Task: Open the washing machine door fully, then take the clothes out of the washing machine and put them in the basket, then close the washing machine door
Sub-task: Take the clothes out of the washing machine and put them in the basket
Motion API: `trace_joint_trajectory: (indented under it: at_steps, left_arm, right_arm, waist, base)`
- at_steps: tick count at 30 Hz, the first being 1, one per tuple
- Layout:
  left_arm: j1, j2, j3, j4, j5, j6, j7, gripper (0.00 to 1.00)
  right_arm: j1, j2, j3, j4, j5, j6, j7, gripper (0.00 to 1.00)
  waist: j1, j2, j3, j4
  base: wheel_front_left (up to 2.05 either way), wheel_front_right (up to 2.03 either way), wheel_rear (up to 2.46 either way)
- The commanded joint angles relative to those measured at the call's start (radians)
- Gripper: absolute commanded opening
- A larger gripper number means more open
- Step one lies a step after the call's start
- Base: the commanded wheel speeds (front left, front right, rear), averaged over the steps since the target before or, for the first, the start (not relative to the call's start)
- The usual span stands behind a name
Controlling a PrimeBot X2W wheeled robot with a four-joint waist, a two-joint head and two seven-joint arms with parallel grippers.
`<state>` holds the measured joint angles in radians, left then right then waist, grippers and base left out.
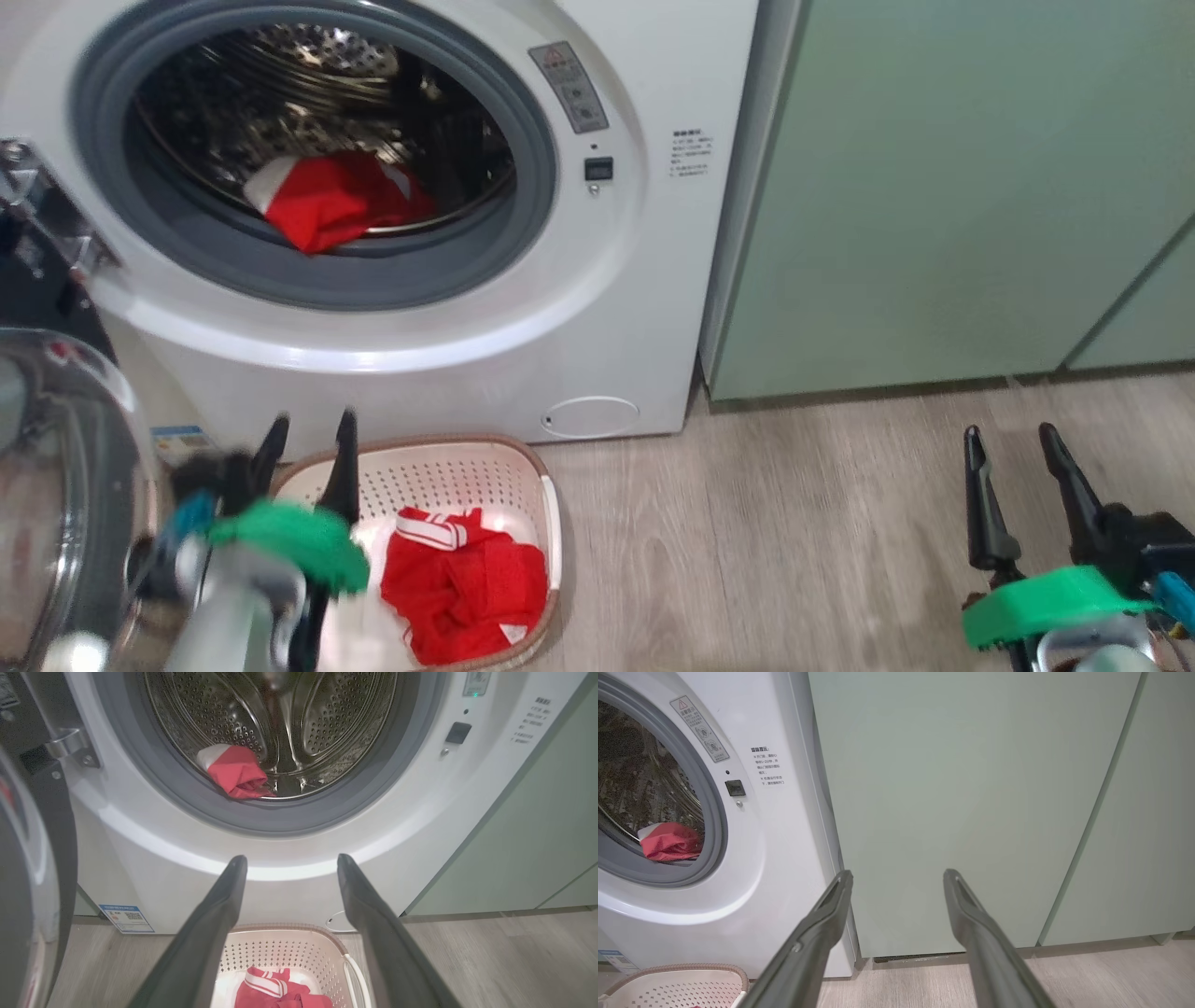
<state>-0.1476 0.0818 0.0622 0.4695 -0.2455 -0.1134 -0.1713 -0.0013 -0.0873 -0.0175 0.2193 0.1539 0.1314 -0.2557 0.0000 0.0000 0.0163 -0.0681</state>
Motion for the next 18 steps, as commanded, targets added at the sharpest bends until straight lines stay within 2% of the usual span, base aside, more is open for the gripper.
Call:
trace_joint_trajectory:
  at_steps: [1, 6, 10, 14, 18]
  left_arm:
    - [-0.123, 0.017, 0.019, -0.002, 0.011, 0.016, 0.034, 1.0]
    - [-0.352, 0.049, -0.02, 0.119, 0.046, 0.041, 0.166, 1.0]
    - [-0.522, 0.08, -0.044, 0.237, 0.081, 0.077, 0.274, 1.0]
    - [-0.681, 0.125, -0.065, 0.338, 0.118, 0.102, 0.345, 1.0]
    - [-0.795, 0.166, -0.09, 0.401, 0.156, 0.119, 0.367, 1.0]
  right_arm:
    - [-0.052, -0.004, 0.028, -0.032, 0.009, -0.001, -0.006, 1.0]
    - [-0.115, -0.001, 0.034, -0.045, 0.011, -0.001, -0.006, 1.0]
    - [-0.155, 0.005, 0.038, -0.047, 0.011, -0.001, -0.006, 1.0]
    - [-0.195, 0.012, 0.049, -0.051, 0.013, -0.001, -0.006, 1.0]
    - [-0.229, 0.018, 0.053, -0.057, 0.015, -0.001, -0.006, 1.0]
  waist:
    - [0.0, 0.0, 0.035, -0.014]
    - [0.0, 0.0, 0.153, -0.041]
    - [0.0, 0.0, 0.232, -0.071]
    - [0.0, 0.0, 0.312, -0.11]
    - [0.0, 0.0, 0.371, -0.139]
  base:
    - [0.0, 0.0, 0.0]
    - [0.0, 0.0, 0.0]
    - [0.0, 0.0, 0.0]
    - [0.0, 0.0, 0.0]
    - [0.0, 0.0, 0.0]
